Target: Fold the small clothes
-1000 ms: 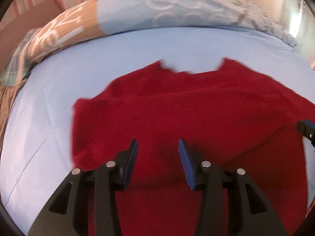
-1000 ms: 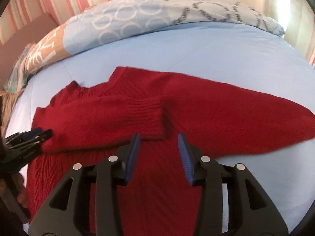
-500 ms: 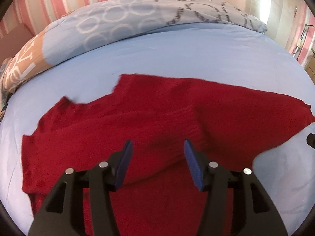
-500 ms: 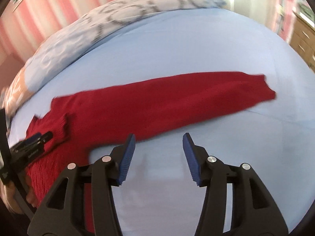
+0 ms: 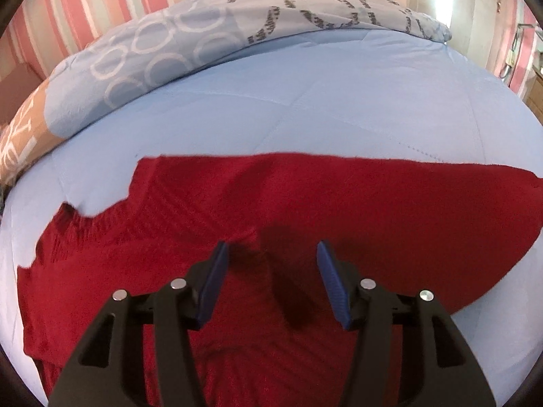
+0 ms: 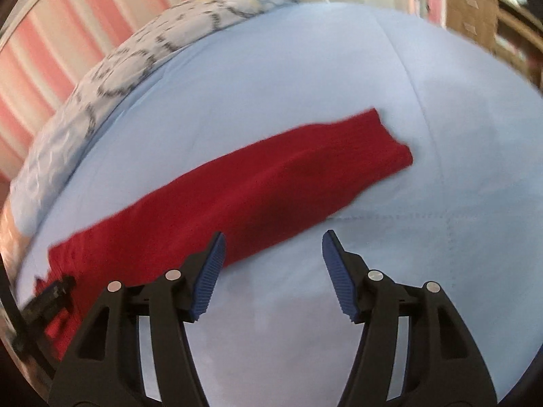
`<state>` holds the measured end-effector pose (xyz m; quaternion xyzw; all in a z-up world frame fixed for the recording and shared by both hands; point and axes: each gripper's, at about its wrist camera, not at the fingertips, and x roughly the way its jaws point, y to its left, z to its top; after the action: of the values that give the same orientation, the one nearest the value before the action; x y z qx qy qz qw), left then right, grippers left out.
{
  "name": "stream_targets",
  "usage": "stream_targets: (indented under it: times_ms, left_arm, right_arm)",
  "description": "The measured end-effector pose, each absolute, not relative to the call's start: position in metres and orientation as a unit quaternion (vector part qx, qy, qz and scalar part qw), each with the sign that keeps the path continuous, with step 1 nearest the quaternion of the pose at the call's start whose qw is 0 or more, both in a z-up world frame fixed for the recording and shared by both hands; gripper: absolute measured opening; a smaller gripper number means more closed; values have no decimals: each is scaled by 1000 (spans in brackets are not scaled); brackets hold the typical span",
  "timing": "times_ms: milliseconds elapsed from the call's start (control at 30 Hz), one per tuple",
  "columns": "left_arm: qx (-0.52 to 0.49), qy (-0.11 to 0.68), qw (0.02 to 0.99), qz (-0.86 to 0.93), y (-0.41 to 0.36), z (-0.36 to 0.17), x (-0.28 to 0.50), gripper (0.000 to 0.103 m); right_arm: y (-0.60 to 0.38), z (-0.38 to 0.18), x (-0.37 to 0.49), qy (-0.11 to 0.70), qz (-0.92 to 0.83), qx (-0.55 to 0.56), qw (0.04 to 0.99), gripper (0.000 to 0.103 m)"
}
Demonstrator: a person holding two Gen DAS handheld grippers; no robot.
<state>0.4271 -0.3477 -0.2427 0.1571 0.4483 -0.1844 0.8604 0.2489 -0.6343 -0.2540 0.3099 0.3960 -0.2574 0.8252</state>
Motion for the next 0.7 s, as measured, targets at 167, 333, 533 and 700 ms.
stream_targets:
  times_ms: [167, 333, 533, 700]
  left_arm:
    - [166, 444, 860, -189, -357, -244, 430, 55]
    - [172, 445, 858, -189, -358, -248, 431, 55]
    - [168, 447, 857, -192, -358, -248, 432, 55]
    - [140, 456, 855, -206, -344, -236, 439, 55]
  right_arm:
    - [-646, -264, 258, 383, -255, 337, 821, 54]
    - [-636, -258, 273, 390, -268, 283, 835, 8]
    - [-582, -220, 279, 363, -246, 170, 882, 6]
    - [-510, -188, 305, 370, -151, 102, 911, 6]
